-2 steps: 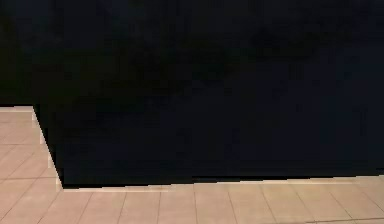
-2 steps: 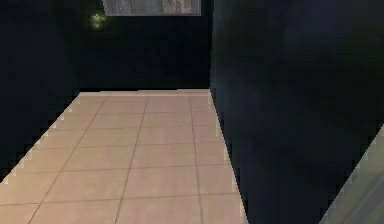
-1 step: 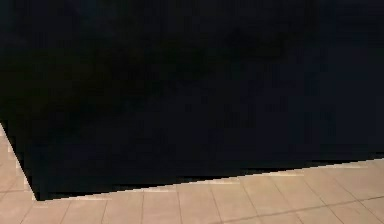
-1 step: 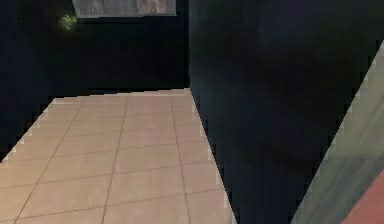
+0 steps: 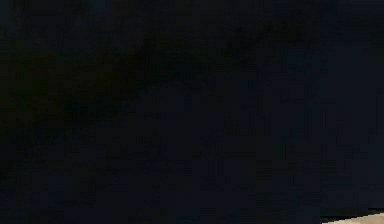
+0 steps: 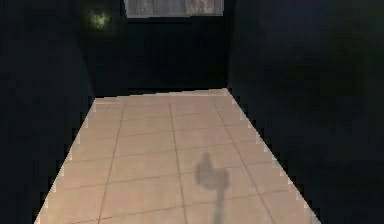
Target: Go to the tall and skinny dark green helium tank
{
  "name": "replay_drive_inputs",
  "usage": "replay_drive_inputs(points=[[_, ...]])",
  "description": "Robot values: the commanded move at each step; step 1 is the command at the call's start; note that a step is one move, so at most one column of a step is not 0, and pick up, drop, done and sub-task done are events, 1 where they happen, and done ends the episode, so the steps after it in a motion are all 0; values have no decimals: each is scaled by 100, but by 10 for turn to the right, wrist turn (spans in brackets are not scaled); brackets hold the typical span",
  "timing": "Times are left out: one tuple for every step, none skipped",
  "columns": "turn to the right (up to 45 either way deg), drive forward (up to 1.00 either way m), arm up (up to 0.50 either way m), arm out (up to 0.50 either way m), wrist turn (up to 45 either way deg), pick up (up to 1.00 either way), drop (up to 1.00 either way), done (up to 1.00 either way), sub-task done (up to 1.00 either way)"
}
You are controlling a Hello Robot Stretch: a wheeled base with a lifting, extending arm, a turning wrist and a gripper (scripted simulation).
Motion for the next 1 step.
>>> replay_drive_inputs(points=[[-450, 0, 0, 0, 0, 0, 0, 0, 0]])
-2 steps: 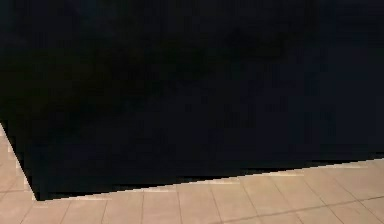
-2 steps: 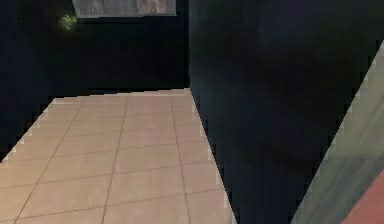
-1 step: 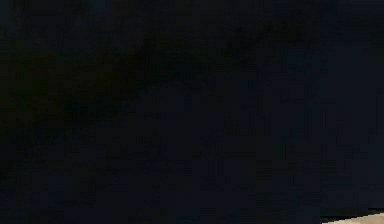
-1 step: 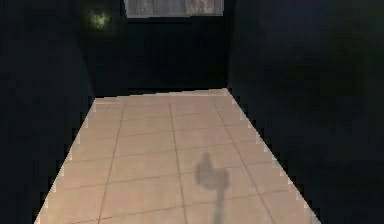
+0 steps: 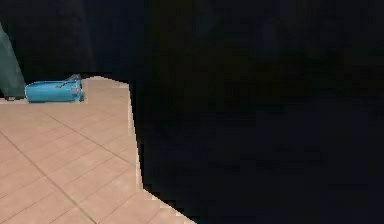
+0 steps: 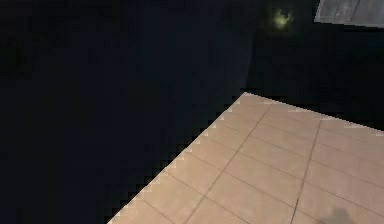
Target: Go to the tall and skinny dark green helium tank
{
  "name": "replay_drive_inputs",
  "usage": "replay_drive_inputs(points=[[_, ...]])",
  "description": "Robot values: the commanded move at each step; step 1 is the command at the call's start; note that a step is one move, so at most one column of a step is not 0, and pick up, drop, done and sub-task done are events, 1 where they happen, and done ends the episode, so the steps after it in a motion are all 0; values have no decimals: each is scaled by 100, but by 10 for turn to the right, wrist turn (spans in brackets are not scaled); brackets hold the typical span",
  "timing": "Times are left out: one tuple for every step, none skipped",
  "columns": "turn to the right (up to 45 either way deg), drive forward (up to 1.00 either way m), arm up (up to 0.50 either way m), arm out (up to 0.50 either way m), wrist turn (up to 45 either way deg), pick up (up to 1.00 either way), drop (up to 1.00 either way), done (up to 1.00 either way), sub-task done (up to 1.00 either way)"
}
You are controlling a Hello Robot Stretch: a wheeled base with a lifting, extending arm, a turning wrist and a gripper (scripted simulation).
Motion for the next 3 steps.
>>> replay_drive_inputs(points=[[-120, 0, 0, 0, 0, 0, 0, 0, 0], [0, 40, 0, 0, 0, 0, 0, 0, 0], [-390, 0, 0, 0, 0, 0, 0, 0, 0]])
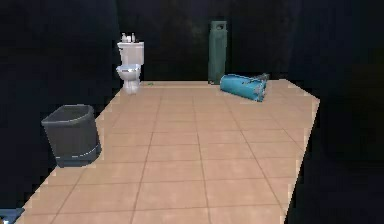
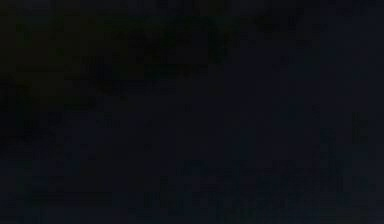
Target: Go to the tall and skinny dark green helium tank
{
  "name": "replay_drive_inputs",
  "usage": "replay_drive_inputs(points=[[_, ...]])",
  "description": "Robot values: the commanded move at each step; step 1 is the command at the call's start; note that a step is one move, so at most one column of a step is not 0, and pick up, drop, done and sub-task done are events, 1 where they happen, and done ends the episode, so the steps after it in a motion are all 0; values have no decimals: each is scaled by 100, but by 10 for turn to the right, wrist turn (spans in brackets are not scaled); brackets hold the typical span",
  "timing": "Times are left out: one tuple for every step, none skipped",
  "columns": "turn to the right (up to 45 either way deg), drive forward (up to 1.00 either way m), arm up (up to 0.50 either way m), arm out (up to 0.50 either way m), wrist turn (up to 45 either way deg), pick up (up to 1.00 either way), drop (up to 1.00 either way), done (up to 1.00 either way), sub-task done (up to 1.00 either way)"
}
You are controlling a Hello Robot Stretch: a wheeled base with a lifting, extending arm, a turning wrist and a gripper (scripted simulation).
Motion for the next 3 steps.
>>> replay_drive_inputs(points=[[0, 100, 0, 0, 0, 0, 0, 0, 0], [0, 100, 0, 0, 0, 0, 0, 0, 0], [-30, 0, 0, 0, 0, 0, 0, 0, 0]])
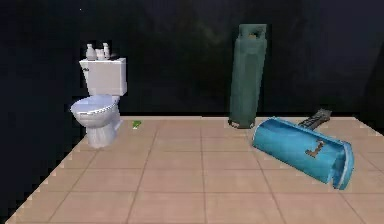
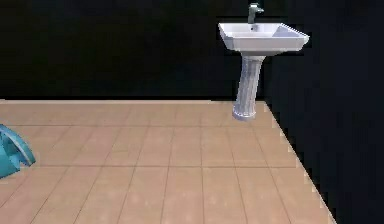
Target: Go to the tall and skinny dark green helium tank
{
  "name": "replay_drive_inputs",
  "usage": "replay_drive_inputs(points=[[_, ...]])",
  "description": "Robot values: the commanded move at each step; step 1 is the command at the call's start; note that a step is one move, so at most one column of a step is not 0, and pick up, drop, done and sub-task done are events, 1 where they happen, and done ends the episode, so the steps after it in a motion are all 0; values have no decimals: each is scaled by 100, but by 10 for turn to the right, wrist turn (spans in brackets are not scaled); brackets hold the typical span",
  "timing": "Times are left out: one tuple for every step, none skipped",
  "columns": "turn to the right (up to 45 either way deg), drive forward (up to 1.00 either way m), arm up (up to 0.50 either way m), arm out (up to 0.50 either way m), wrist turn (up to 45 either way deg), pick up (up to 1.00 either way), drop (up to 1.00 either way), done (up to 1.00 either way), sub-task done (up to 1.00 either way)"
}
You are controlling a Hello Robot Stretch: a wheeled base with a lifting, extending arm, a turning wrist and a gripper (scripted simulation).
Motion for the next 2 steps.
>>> replay_drive_inputs(points=[[0, 100, 0, 0, 0, 0, 0, 0, 0], [0, 100, 0, 0, 0, 0, 0, 0, 0]])
